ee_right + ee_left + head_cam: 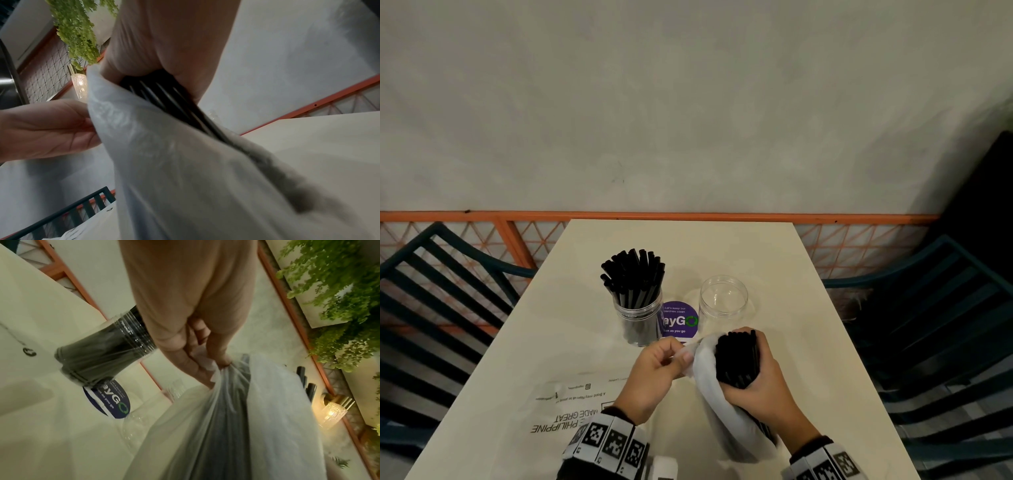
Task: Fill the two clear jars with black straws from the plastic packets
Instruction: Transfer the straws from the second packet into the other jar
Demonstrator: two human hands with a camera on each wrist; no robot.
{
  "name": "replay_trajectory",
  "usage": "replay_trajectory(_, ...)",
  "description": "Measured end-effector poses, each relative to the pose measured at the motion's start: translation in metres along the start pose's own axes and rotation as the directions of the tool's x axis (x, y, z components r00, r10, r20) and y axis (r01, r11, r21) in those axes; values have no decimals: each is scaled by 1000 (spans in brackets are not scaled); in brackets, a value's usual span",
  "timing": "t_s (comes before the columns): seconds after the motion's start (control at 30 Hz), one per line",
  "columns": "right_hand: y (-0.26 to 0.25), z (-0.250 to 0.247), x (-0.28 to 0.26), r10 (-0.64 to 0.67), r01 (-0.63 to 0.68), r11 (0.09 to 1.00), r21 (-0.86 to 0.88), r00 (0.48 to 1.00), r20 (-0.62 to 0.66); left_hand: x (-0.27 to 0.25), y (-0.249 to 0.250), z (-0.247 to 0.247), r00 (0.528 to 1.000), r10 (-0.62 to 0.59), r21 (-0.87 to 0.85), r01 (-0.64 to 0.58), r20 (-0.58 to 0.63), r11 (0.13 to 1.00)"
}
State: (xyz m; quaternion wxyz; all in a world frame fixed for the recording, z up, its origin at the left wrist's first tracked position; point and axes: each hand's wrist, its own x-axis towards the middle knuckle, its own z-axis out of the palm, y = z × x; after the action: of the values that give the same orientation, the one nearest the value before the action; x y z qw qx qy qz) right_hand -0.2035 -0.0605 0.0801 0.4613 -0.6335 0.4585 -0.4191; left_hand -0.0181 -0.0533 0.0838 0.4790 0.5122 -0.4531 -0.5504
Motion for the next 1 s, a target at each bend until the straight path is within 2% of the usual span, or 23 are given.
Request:
replay_trajectory(0.13,6,-3,-4,-2,1,1000,-11,997,-79,4,-5,7,996,-81,-136,85,37,987)
replay_trajectory(0.2,11,-3,-7,-12,8,1000,-29,993,-114,6,-5,8,989,-143,-283,149,40,948)
replay_trajectory(0.27,13,-2,-9,-21,17,999,-35,993,-120,7,-4,6,983,-153,-398,182,104,899)
replay_trajectory(0.3,14,-2,-10,-25,21,999,-39,993,-119,8,-5,4,978,-150,-393,196,144,899)
replay_trajectory(0.37,14,-1,-11,-38,33,998,-50,993,-115,7,-3,4,973,-131,-272,181,191,945)
replay_trajectory(0.47,14,0,-14,-75,62,993,-103,989,-125,5,-5,7,987,-123,-143,136,99,980)
replay_trajectory(0.57,14,2,-17,-88,81,992,-92,993,-80,6,-12,7,985,-166,-226,174,53,959)
replay_trajectory(0.7,14,0,-18,-23,22,1000,11,998,51,3,-7,12,967,-226,-388,255,119,886)
replay_trajectory(0.83,20,3,-22,28,-17,998,-60,981,194,2,-9,13,963,-257,-440,265,79,858)
replay_trajectory(0.9,22,5,-23,41,-19,994,-108,978,204,3,-11,12,954,-289,-462,292,80,837)
replay_trajectory(1.0,24,6,-22,17,7,990,-142,985,171,4,-5,10,943,-302,-571,324,137,754)
